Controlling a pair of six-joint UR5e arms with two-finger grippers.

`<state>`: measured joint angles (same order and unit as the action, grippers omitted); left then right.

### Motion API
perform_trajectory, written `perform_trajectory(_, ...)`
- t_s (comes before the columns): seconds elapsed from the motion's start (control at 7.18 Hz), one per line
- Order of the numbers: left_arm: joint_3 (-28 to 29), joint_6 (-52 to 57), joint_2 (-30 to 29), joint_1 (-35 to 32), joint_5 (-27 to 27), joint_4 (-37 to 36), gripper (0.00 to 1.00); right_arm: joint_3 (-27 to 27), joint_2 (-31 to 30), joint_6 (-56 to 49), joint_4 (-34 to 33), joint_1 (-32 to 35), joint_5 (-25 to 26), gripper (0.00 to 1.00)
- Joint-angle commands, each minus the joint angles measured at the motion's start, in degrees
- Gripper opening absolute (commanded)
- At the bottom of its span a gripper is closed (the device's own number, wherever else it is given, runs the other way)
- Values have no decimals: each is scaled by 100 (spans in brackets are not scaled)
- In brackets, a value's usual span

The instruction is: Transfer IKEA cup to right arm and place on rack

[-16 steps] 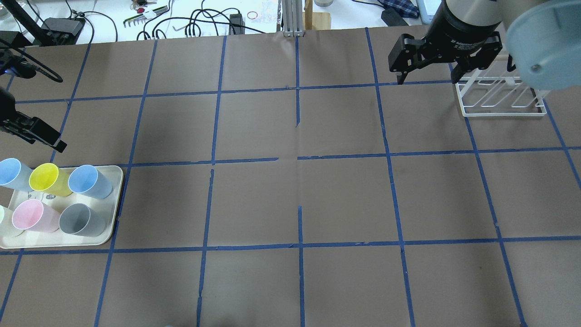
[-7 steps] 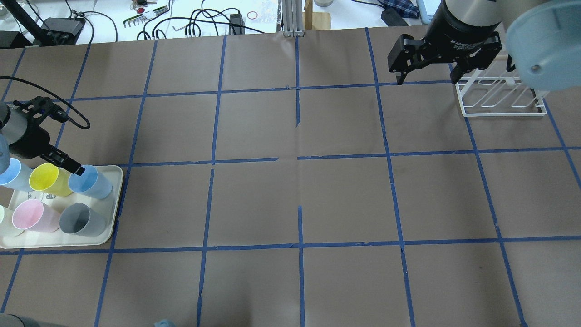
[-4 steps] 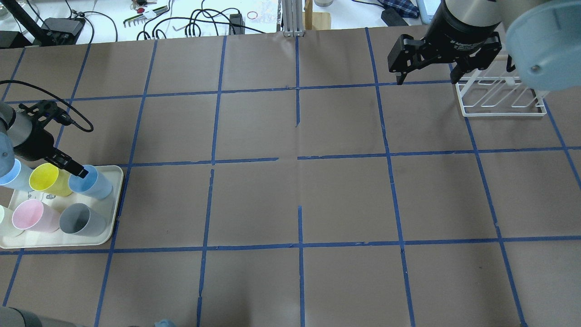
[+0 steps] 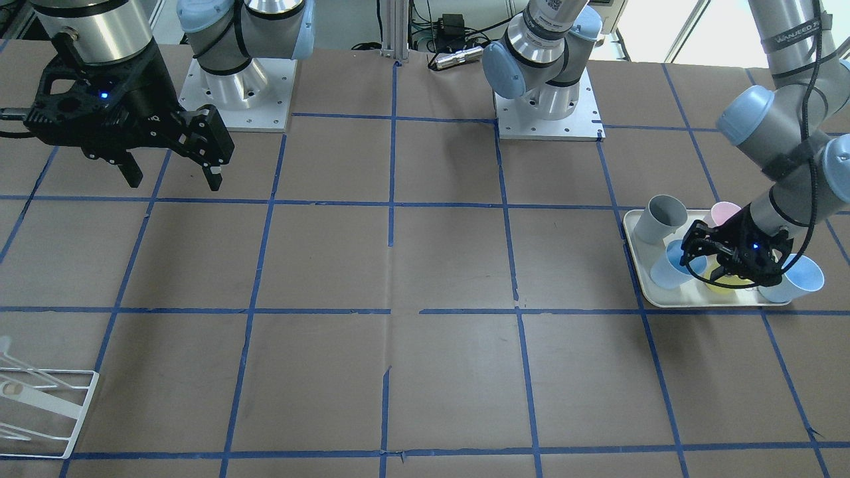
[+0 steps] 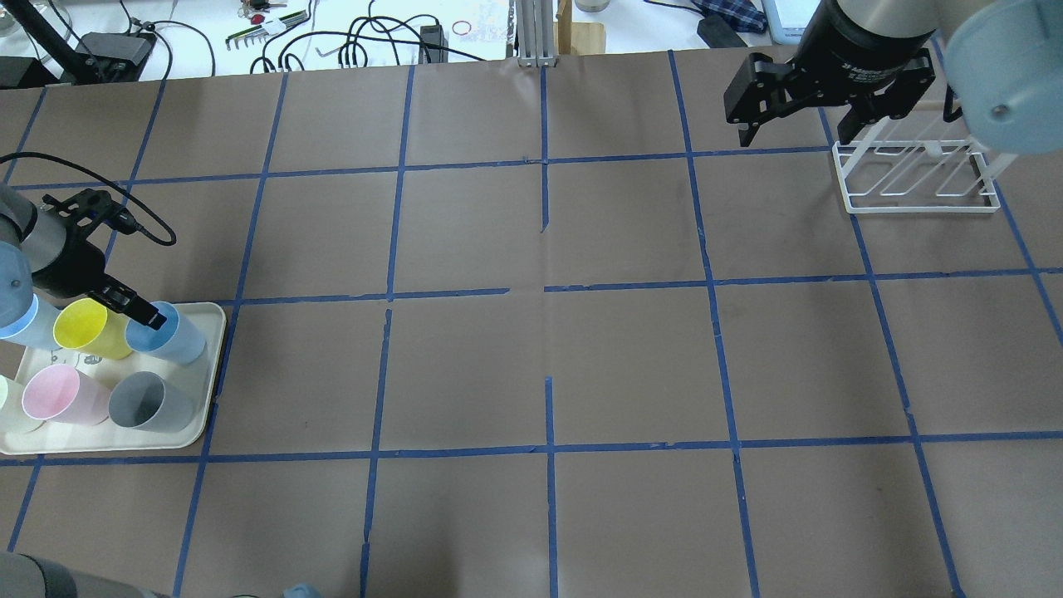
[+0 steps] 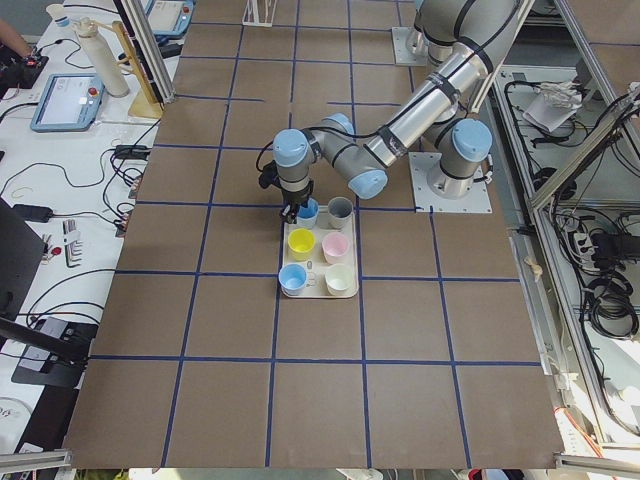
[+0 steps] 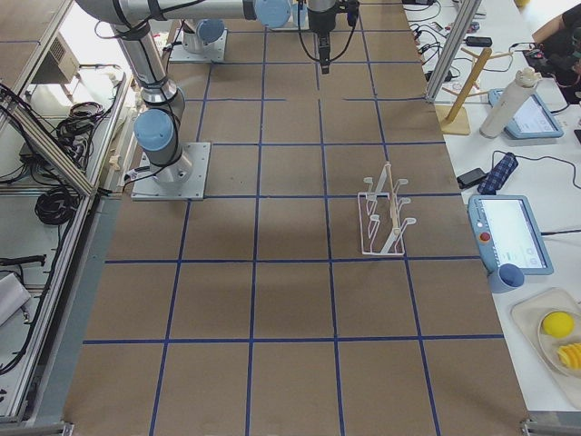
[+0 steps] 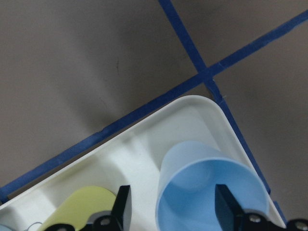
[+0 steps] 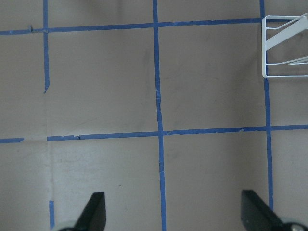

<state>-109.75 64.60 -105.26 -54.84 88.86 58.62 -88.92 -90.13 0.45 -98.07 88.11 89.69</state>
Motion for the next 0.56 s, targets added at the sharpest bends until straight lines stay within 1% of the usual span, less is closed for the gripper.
perform_trajectory(0.0,-20,0,-47,0,0,0,17,181,4,-560,285,-825,-231,100)
perform_trajectory(0.14,6,0,-38,0,9,9,0,243,4,-807,514,-1344,-415,100)
perform_trajectory(0.28,24,0,-21,-9,0,18,0,244,4,-1167,760,-1853,-791,100)
perform_trajectory(0.42,24,-26,14,-26,9,9,0,244,21,-1414,998,-2224,-1195,100)
